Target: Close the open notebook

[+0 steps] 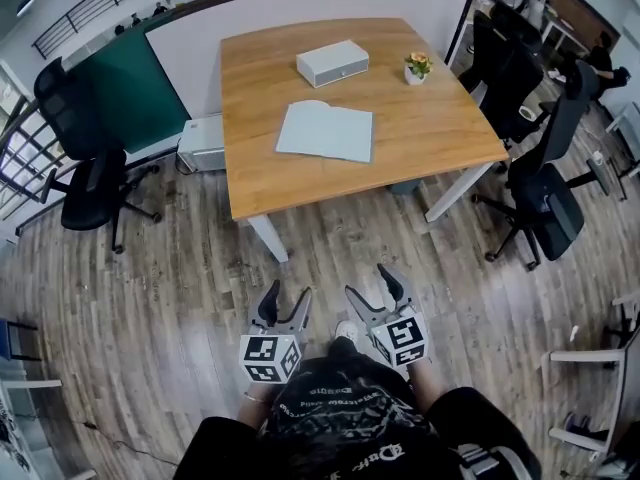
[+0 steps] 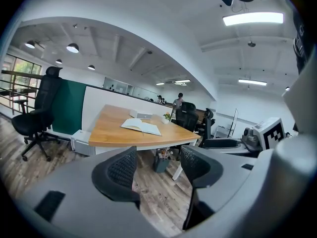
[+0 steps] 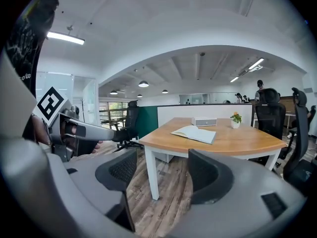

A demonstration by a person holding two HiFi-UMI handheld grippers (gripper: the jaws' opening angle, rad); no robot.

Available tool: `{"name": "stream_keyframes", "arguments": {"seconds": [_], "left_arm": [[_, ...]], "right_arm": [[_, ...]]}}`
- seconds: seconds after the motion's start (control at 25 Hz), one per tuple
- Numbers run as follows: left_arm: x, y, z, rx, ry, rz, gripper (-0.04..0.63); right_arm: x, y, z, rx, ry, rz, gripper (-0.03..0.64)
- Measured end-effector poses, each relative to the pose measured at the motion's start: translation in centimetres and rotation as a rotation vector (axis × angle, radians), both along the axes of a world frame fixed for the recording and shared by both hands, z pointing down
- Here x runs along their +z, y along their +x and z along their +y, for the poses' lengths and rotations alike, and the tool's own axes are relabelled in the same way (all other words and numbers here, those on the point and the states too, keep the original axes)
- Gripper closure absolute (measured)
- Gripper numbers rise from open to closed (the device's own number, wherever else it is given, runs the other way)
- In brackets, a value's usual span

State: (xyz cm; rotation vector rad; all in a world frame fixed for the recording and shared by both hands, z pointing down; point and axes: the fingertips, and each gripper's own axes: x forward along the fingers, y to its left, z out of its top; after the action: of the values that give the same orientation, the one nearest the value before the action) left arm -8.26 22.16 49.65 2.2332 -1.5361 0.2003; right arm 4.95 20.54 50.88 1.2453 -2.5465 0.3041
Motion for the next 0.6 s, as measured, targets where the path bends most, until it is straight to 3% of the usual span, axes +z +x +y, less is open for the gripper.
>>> {"name": "stream_keyframes", "arguments": {"seconds": [0.2,0.36,0.6], "left_arm": [[0.5,2.5,-2.4,-0.036,-0.007,0.018,0.294],[0.9,4.0,-3.9,-0.051,-0.032,0.07,0.294],[1.4,4.6,-6.4,-0.04,-0.045,0.034,0.295]], "right_arm": [[0.5,1.9,-2.7,-0.048,-0.002,0.009,0.305],[0.6,3.4,-4.7,-0.012,-0.008,-0.01,0.331],[1.0,3.9,-6.8,-0.013,-0.03,-0.012,0.333]]}}
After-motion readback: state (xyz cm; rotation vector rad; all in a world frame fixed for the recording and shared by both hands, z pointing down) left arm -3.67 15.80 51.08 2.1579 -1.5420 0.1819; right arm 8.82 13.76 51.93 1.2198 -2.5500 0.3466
